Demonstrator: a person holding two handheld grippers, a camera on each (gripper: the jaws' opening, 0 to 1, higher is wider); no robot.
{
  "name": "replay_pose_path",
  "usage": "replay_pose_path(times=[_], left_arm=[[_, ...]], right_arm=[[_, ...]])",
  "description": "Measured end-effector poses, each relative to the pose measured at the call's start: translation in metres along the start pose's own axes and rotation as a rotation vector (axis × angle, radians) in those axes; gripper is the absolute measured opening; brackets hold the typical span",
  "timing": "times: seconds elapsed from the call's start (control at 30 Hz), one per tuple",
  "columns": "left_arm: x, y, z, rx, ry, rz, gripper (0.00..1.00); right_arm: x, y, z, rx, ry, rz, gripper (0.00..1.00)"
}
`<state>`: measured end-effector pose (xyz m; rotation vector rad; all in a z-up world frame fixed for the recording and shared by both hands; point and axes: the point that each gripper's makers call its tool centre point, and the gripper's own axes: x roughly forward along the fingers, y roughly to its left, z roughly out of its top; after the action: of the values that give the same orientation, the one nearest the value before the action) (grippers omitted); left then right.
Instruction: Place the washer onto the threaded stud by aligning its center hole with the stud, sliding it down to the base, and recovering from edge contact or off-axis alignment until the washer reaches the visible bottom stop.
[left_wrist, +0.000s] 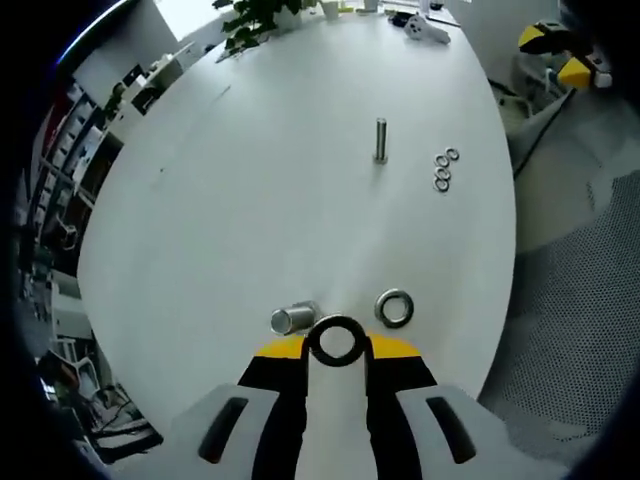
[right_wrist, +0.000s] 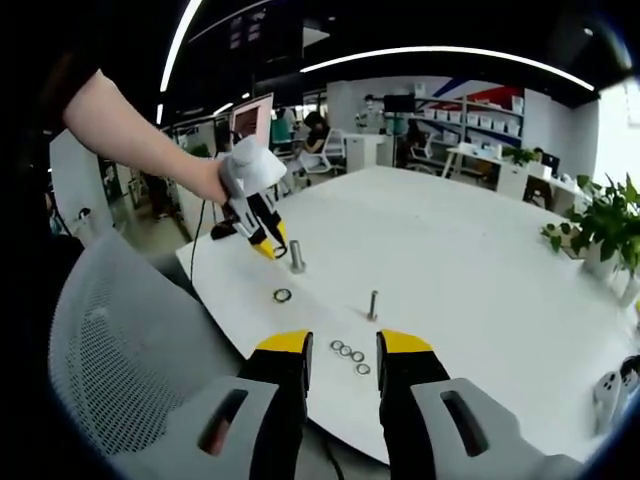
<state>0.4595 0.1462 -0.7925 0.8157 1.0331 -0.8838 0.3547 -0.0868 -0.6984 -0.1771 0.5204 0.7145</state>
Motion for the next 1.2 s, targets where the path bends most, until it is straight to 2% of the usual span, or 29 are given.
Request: replay_pose_path(times=[0.2,0.4,0.9,1.2], left_arm=[[-0.003,0.013,0.008,-0.009,-0.016,0.018,0.19],[0.000,0.028,0.005,-0.029,0.005,0.020,0.19],[0.006,0.025,0.007,-0.052,0.033,-0.006,0.19],[0.015,0.024,0.007,-0.032,0.054,-0.015,0.19]], right_arm=[[0.000,0.000,0.000,-0.001,0.001,0.001,0.28],[0.000,0.000,-0.001,-0.002,0.006,-0.001,0.28],[0.000,-0.001,-0.002,-0.004,0.010,-0.003,0.28],[0.000,-0.001,-0.002,-0.004,0.012,-0.004,0.28]])
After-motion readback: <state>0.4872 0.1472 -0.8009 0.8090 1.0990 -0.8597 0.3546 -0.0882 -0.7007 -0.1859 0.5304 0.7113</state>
